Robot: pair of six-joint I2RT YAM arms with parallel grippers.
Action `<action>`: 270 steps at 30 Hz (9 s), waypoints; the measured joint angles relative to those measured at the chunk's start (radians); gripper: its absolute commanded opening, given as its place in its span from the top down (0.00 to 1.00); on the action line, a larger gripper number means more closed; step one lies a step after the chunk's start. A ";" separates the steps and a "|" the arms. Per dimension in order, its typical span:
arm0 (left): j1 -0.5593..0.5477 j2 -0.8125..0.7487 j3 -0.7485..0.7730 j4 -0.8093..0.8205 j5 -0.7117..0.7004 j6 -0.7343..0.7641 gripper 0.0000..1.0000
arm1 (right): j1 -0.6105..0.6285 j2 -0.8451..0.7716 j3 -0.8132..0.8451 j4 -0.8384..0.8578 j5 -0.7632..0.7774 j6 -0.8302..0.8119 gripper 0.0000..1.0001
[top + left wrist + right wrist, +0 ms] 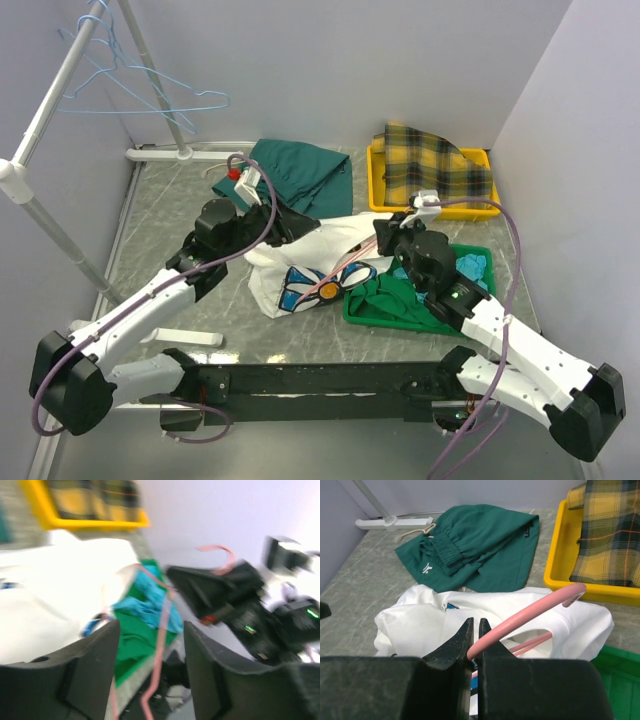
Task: Place the t-shirt on the hanger
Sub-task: Place the T-shirt on the hanger, then place the hanger at the clothesline.
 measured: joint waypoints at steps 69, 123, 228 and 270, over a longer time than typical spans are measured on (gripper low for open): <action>-0.158 -0.091 0.236 -0.663 -0.481 0.321 0.98 | 0.077 0.278 0.422 -0.034 0.534 -0.089 1.00; -0.151 -0.102 0.665 -0.504 -0.455 0.330 0.01 | 0.380 0.772 1.469 -0.328 0.584 -0.438 1.00; -0.500 -0.271 0.092 0.038 -0.679 -0.108 0.99 | -0.013 0.346 0.632 -0.205 -0.024 0.134 0.12; -0.255 -0.078 0.416 -0.042 -1.107 0.099 0.99 | 0.204 0.913 0.679 -0.004 -0.779 0.447 0.22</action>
